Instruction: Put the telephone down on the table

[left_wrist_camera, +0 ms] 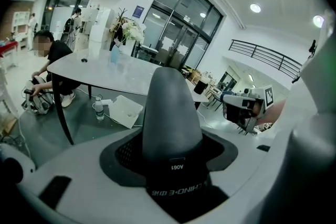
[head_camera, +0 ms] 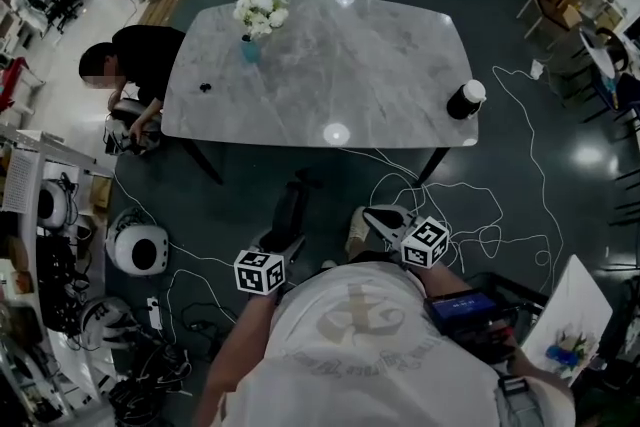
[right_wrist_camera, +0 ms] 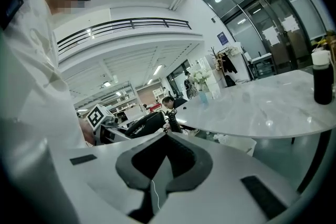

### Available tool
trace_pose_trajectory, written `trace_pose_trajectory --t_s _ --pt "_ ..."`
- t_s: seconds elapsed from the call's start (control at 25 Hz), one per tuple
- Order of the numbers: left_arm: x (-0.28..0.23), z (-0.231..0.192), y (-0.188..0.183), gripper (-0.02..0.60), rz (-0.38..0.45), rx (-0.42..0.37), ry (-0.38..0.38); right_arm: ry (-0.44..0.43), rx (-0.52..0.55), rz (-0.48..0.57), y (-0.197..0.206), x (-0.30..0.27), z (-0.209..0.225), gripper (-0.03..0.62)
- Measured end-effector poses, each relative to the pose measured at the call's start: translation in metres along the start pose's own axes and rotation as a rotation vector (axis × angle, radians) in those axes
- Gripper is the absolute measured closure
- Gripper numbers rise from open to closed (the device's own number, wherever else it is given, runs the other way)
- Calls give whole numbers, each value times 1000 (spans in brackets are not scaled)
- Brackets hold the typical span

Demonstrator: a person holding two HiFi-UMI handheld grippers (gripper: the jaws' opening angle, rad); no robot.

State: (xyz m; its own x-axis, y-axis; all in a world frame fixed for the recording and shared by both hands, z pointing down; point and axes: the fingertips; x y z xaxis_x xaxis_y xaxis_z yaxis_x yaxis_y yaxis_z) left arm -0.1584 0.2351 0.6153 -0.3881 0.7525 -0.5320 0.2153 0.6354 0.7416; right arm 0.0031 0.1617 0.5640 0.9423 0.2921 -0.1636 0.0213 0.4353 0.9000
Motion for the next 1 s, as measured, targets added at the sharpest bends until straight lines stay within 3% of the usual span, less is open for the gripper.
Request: trace_pose_trajectory --t_s 1.0 --pt "-126 -11 -110 302 -13 10 -112 -59 -4 16 -76 -24 157 579"
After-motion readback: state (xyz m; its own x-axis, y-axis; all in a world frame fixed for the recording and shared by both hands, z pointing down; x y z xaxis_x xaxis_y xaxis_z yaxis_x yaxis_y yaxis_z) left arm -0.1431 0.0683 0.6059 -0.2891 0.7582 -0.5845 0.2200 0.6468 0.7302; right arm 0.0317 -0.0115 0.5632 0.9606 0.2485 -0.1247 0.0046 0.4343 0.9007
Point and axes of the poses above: the fingertips, and each gripper's own axes: x backward along the fingers, z to its right, y out of its underside, and after that the axes turned 7 degrees about z, right-handed
